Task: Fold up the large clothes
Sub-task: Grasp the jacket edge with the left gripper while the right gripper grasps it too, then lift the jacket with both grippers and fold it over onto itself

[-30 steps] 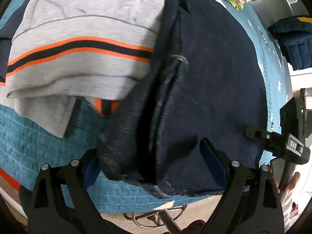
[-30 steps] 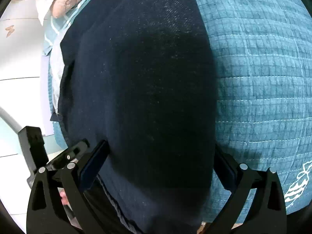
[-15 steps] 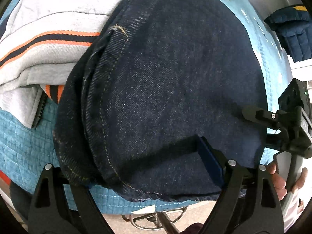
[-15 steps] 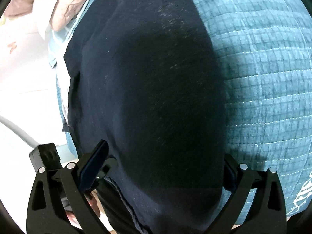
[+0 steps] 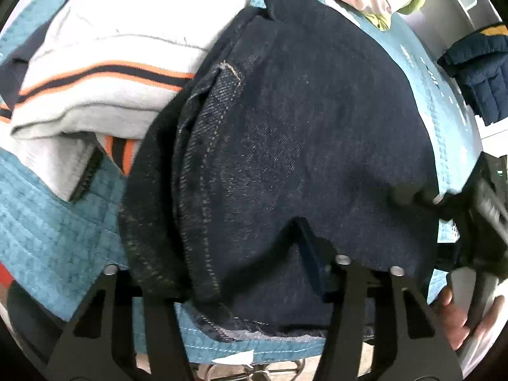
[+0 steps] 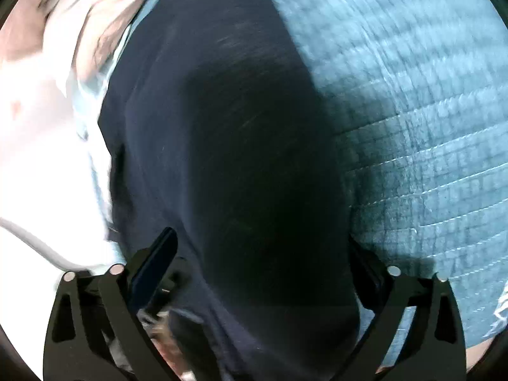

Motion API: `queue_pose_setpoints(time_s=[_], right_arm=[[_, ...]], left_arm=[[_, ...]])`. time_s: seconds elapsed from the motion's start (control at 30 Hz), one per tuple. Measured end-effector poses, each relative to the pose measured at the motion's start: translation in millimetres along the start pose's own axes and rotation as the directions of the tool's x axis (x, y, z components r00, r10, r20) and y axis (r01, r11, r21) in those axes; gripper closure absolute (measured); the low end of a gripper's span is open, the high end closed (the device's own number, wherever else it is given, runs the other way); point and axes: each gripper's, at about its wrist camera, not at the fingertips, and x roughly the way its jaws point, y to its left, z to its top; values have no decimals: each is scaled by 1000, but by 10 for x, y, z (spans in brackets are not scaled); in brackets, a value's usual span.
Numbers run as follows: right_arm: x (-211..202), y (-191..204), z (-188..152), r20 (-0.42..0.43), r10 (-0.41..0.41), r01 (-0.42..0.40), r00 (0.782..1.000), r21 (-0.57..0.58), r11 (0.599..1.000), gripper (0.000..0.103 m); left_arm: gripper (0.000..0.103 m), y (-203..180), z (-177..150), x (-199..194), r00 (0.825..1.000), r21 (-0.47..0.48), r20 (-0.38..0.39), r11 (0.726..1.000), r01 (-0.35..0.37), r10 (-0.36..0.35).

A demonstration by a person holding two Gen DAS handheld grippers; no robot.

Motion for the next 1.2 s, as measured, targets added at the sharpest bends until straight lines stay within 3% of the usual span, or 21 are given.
queue_pose_setpoints(time_s=[0.07,0.13,0.23,0.4,0.93,1.2], right_arm=[[-89,184,-86,53,-88,94,995,-130,987,32],[-170,295,-149,83,-114,128,990,-186,974,42],[-302,304,-179,112,-103,124,988,-202,972,54],[-540,392,-298,180,-63,107,982,-244,964,68],[-1082,938,-654,324,24,111,946,-392,913,77],[-1438,1289,-821,391,78,125,917,-467,875,77]], left_arm=[[58,-55,-18,-39,999,39,12,998,-45,45],[66,-113,-25,-109,996,55,36,995,-79,77],[75,-193,-40,-259,992,81,81,992,-101,94],[77,-353,-44,-463,982,119,146,983,-140,122],[79,-472,-131,-1280,943,121,300,975,-185,141],[79,-609,-122,-1750,908,140,398,968,-206,135]])
